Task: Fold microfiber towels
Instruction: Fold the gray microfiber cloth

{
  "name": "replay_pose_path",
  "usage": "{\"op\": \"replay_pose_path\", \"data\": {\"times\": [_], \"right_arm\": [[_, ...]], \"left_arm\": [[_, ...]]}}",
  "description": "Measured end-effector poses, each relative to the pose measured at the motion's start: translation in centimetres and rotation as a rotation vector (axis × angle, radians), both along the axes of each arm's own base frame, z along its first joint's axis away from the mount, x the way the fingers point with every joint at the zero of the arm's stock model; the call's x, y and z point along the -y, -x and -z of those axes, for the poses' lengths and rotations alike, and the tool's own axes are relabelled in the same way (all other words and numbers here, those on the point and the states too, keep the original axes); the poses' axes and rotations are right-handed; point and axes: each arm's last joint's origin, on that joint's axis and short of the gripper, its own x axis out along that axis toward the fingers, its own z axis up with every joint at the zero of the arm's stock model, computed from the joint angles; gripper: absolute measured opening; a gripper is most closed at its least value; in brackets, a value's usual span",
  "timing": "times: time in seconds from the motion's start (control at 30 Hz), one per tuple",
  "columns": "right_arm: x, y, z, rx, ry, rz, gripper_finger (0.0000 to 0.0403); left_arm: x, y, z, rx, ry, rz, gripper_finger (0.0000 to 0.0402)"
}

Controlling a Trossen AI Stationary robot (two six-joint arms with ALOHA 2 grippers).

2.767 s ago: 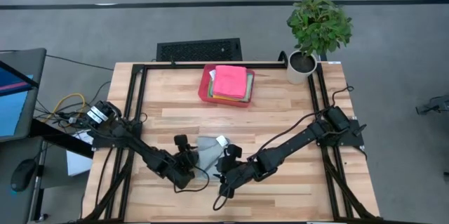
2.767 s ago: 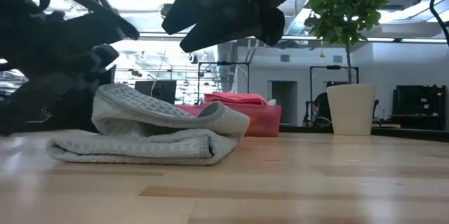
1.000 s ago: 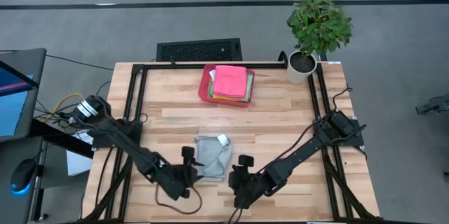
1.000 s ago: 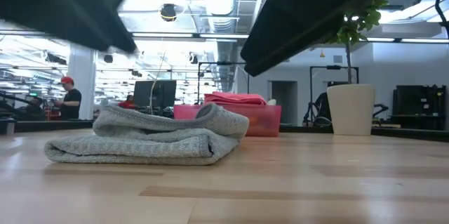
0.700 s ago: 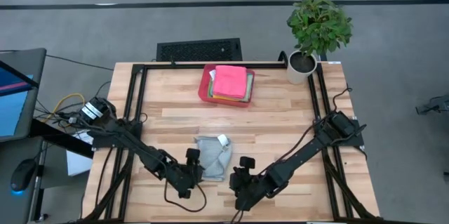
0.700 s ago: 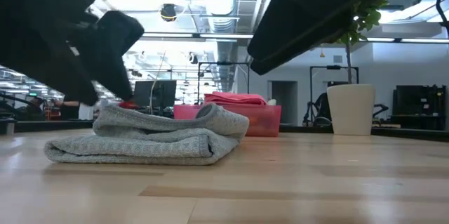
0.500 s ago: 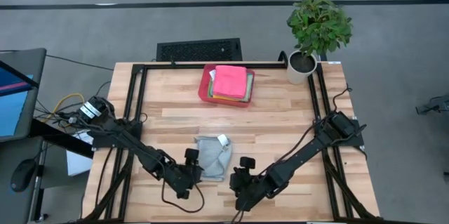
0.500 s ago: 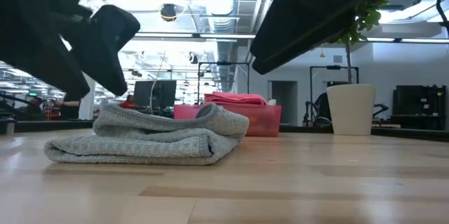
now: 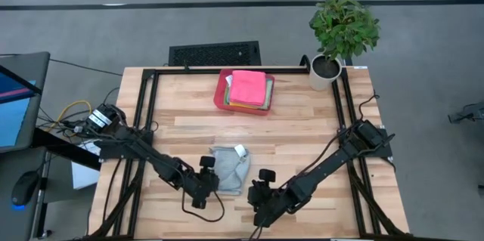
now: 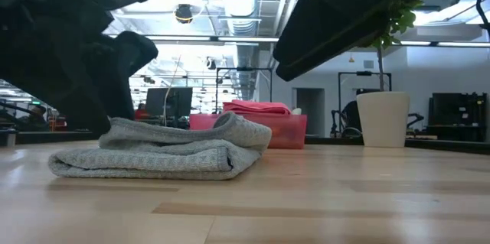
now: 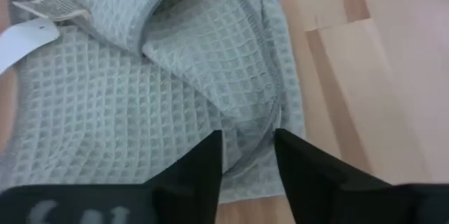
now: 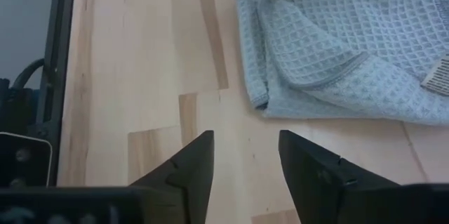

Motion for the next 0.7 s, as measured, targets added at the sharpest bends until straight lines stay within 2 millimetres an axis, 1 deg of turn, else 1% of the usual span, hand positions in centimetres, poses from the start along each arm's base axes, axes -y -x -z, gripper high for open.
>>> {"op": "replay_pose_path", "data": {"times": [0.13,0.23,0.37,0.43,0.53,0.6,0.7], "right_arm": [[-0.1,0.0,0.0,0.000,0.000,-0.002,0.0184],[-0.2,0.1,0.0,0.000,0.000,-0.005,0.0183],[-0.2,0.1,0.0,0.000,-0.001,-0.005,0.0181],[-0.2,0.1,0.0,0.000,0.000,-0.005,0.0180],[-0.1,0.1,0.0,-0.001,0.001,-0.005,0.0181],[-0.1,0.1,0.0,-0.001,0.004,-0.009,0.0182],[0.1,-0.1,0.0,-0.002,0.012,-0.012,0.0182]], "left_arm": [[-0.1,0.0,0.0,0.009,-0.032,-0.012,0.0090],[0.1,-0.1,-0.1,0.012,0.011,0.014,0.0059],[0.5,-0.4,-0.6,0.036,0.045,0.006,0.0011],[1.0,-0.6,-1.1,0.057,0.063,0.001,0.0005],[1.8,-0.3,-1.4,0.072,0.069,0.000,0.0006],[2.1,0.1,-1.3,0.081,0.053,-0.012,0.0003],[2.1,0.7,-0.7,0.081,0.033,-0.046,0.0002]]}}
